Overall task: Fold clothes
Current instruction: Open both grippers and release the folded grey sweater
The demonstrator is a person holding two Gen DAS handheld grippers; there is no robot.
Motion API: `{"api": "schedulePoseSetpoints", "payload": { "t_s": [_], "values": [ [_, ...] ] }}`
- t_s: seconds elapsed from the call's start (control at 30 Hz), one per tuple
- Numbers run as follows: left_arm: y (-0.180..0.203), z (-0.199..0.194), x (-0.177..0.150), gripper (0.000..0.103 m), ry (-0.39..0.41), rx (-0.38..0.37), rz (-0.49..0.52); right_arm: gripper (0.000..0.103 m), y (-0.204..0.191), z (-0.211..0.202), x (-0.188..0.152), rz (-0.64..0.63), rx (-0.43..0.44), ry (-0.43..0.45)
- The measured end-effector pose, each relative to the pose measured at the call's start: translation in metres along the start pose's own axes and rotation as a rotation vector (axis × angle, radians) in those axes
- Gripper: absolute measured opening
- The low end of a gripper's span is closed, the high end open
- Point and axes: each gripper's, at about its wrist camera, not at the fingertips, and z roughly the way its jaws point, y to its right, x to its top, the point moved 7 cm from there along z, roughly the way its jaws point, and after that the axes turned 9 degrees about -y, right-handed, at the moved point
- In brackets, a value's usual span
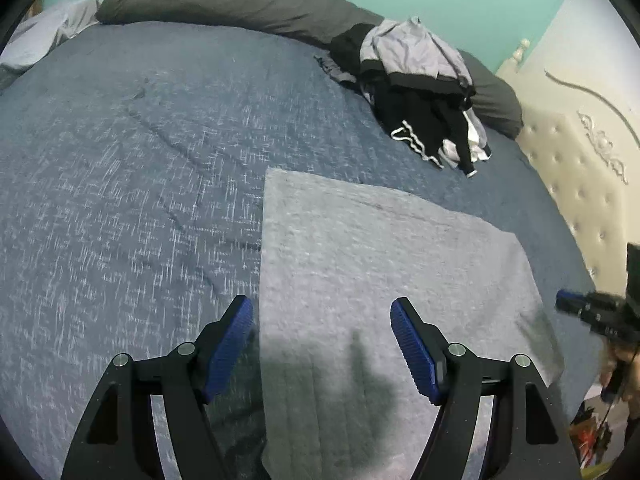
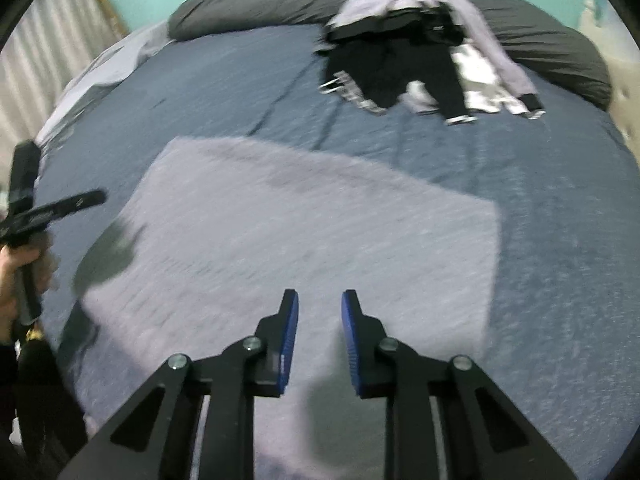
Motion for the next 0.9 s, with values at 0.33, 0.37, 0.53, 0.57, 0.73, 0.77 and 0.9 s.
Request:
{"api": "schedulePoseSetpoints", "payload": {
  "t_s": [0.33, 0.37, 0.53, 0.57, 0.73, 0.77, 0.9],
  "values": [
    [-0.003, -0.009, -0.026, 0.075, 0.050, 0.018, 0.007, 0.021, -0.084, 0.026, -0.032, -0.113, 0.092, -0.117],
    [-0.005, -0.009, -0.027, 0.075, 0.054, 0.021, 0.009, 0.021, -0.089, 0.030, -0.034, -0.118, 0.091, -0.131],
    [-0.014, -0.009, -0.036, 0.075, 0.058, 0.007, -0.001, 0.021, -0.103, 0.054, -0.042, -0.113, 0.064, -0.193],
    [-0.015, -0.008, -0.038, 0.075, 0.055, 0.003, -0.001, 0.021, -0.104, 0.058, -0.044, -0.106, 0.061, -0.201],
    [-0.014, -0.010, -0.041, 0.075, 0.071, -0.003, 0.012, 0.021, -0.110, 0.079, -0.054, -0.099, 0.027, -0.243],
    [-0.013, -0.011, -0.041, 0.075, 0.074, -0.006, 0.016, 0.021, -0.110, 0.083, -0.057, -0.095, 0.024, -0.254],
    [-0.010, -0.012, -0.040, 0.075, 0.077, -0.005, 0.041, 0.020, -0.112, 0.092, -0.063, -0.093, 0.008, -0.265]
  ]
}}
